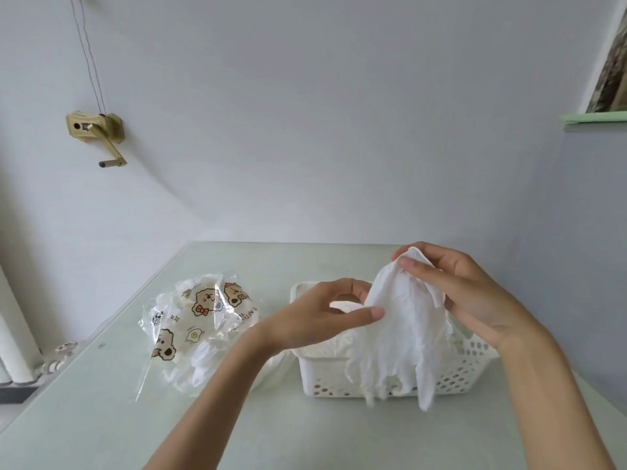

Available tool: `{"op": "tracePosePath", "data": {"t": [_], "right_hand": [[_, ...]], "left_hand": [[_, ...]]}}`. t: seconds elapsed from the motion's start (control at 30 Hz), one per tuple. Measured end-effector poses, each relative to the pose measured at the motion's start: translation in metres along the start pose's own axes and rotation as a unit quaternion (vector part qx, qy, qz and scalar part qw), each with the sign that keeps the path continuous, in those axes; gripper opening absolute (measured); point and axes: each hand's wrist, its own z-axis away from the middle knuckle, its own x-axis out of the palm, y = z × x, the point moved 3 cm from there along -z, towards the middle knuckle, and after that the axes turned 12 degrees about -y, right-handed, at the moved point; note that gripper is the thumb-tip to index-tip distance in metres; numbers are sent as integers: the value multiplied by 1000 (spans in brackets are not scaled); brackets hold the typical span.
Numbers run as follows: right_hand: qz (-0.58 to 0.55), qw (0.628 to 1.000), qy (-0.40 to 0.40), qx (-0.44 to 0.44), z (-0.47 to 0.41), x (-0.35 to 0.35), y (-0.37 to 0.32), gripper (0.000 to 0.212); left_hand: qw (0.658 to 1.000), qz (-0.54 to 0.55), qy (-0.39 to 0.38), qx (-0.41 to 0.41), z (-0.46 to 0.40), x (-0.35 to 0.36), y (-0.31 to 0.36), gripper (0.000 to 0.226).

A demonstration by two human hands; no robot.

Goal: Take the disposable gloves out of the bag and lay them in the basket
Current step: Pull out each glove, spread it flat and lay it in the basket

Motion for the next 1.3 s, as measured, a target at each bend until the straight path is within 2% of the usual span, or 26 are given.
{"op": "tracePosePath", "data": {"t": [0.13, 0.2, 0.27, 0.33, 0.43, 0.57, 0.67, 0.77, 0.87, 0.93, 1.0, 1.1, 1.2, 1.3], "right_hand": [[0, 1000, -28, 10, 9, -15, -1, 17], [18, 999, -30, 40, 14, -25, 3, 11], [59, 995, 3, 74, 20, -44, 9, 12], [91, 990, 29, 102, 26, -59, 14, 22], [93, 987, 38, 123, 34, -71, 18, 27], [75, 988, 45, 126, 37, -78, 23, 21], [54, 993, 25, 98, 34, -74, 22, 16], [-11, 1000, 18, 19, 27, -68, 17, 20], [-103, 992, 28, -60, 20, -63, 13, 24], [-111, 988, 72, -80, 16, -64, 13, 24], [-32, 984, 157, -74, 14, -67, 15, 16], [102, 955, 265, -80, 14, -70, 16, 6], [194, 917, 326, -121, 15, -63, 7, 2], [228, 901, 335, -154, 10, -44, 3, 2]], "left_hand": [[997, 59, -8, -38, -23, 9, 5, 37], [999, 33, 9, -40, -31, 8, 5, 37], [998, -45, 23, -43, -38, 5, 6, 32], [995, -88, 19, -52, -40, 1, 5, 22], [993, -99, 15, -61, -38, -4, 3, 16], [993, -90, 11, -70, -36, -9, 6, 8], [992, -96, -10, -85, -32, -10, 8, 13], [990, -106, -16, -88, -28, -12, 8, 24], [996, -75, 6, -53, -26, -15, 9, 36], [999, -24, 14, -16, -24, -15, 12, 35], [1000, 7, 3, 2, -23, -16, 14, 31], [1000, 0, 0, -7, -22, -19, 15, 30], [996, 11, 91, -5, -21, -27, 15, 23], [984, -6, 177, 0, -13, -42, 12, 21]]}}
